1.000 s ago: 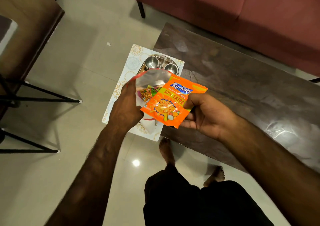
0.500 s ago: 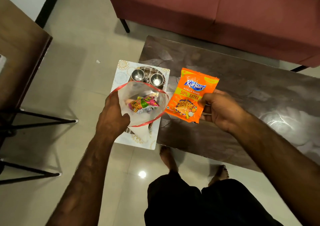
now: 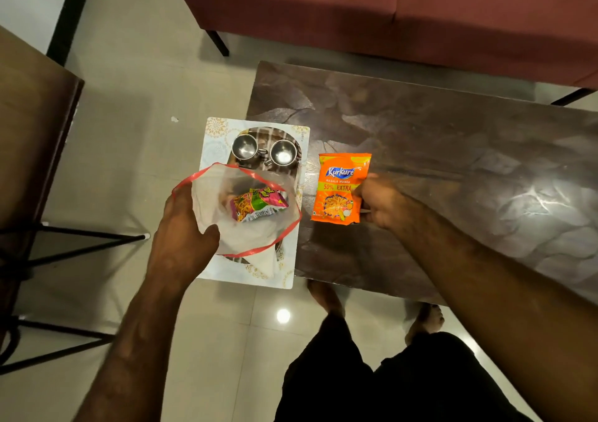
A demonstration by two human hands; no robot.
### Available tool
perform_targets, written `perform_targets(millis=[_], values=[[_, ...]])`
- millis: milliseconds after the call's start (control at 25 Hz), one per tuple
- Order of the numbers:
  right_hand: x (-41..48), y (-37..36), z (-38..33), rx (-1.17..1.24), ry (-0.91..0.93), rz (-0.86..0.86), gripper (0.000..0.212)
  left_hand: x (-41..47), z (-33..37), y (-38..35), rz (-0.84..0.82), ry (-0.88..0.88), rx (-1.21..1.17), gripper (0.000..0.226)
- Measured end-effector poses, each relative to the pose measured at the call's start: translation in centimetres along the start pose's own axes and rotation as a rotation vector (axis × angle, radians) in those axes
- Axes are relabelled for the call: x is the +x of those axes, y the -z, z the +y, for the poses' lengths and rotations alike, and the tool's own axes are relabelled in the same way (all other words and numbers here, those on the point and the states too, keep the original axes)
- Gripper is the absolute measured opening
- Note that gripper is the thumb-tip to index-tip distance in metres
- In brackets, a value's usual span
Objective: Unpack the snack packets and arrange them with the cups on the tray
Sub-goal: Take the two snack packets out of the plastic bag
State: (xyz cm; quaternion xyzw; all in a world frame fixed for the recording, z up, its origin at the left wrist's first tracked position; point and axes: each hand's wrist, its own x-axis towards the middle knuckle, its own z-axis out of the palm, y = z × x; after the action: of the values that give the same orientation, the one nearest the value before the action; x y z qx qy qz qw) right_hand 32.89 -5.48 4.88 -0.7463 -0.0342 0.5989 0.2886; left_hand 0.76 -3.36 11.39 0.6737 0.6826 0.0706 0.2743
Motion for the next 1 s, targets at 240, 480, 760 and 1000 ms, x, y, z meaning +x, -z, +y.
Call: perform_targets(millis=[240, 480, 760, 1000], values=[[7.6, -2.8, 1.9, -0.008, -0.062, 0.021, 0.031, -0.8, 0.2, 0.2, 0.0, 0.033, 0.027, 0.075], [13.0, -4.5, 2.5, 0.008, -0.037, 0.058, 0.027, -1.1, 0.6, -0.1, -0.029, 0.107, 0.064, 0.082], [13.4, -4.6, 2.2, -0.066, 0.029, 0.051, 0.027, -0.7, 0.8, -0.7, -0.013, 0.047, 0.047, 0.084], [5.2, -1.4, 0.7, -0.223, 0.287, 0.152, 0.049, -0.5, 1.3, -0.9, 0.017, 0.018, -0.054, 0.081]])
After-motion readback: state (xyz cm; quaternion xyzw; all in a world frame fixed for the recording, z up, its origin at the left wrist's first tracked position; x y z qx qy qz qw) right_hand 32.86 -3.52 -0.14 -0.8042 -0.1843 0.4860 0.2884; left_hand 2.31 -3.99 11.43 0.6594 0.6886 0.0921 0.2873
